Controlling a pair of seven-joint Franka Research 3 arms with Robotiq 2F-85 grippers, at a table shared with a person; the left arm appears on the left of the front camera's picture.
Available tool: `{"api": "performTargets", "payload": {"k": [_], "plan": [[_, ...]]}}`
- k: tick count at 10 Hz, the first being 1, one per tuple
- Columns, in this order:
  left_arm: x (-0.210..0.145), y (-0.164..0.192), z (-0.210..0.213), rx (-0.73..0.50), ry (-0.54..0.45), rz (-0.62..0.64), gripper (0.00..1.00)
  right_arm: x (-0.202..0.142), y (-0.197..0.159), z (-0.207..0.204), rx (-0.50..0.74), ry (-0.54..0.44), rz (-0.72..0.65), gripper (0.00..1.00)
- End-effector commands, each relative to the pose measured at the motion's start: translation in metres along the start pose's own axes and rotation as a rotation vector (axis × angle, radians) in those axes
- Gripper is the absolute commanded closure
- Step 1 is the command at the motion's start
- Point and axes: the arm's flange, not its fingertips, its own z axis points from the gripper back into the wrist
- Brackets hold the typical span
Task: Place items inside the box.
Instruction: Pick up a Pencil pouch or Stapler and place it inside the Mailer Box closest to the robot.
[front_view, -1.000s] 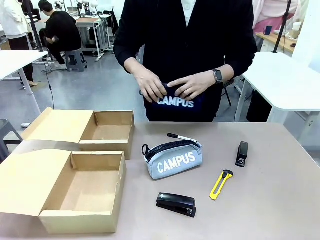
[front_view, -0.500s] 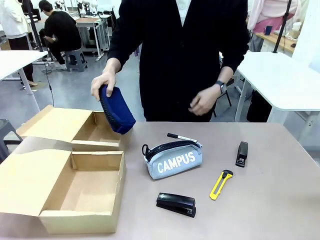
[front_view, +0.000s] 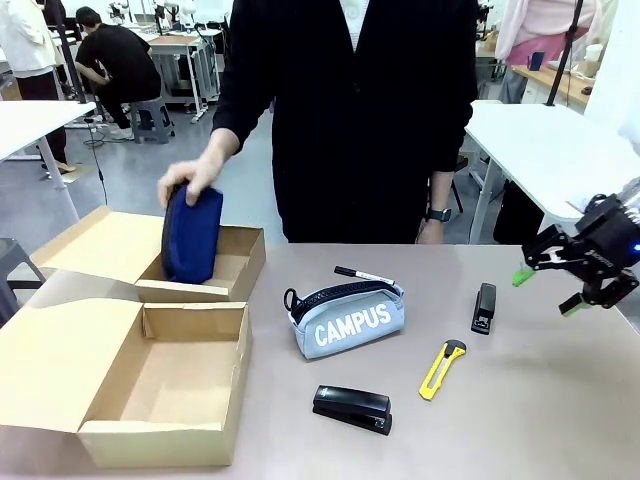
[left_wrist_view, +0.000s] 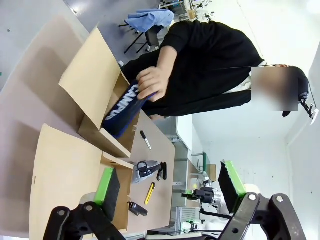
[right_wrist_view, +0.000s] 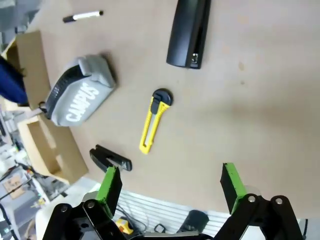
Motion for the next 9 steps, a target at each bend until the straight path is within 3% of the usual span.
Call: {"api": "performTargets", "payload": {"k": [1, 2, 8, 9], "plan": [[0.000, 0.000, 0.000, -0.020, -0.005, -0.019, 0.00, 0.002, 0.007, -0.011, -0.016, 0.007, 0.007, 0.00], [0.000, 0.000, 0.000, -0.020, -0.005, -0.019, 0.00, -0.001, 0.024, -0.027, -0.256, 0.020, -0.110, 0.00], [0.000, 0.000, 0.000, -0.020, -0.005, -0.019, 0.00, 0.088, 0.047, -0.109, -0.434, 0.025, -0.204, 0.00], [0.000, 0.000, 0.000, -0.020, -0.005, -0.019, 0.00, 0.098, 0.045, -0.120, -0.389, -0.007, -0.196, 0.00]]}}
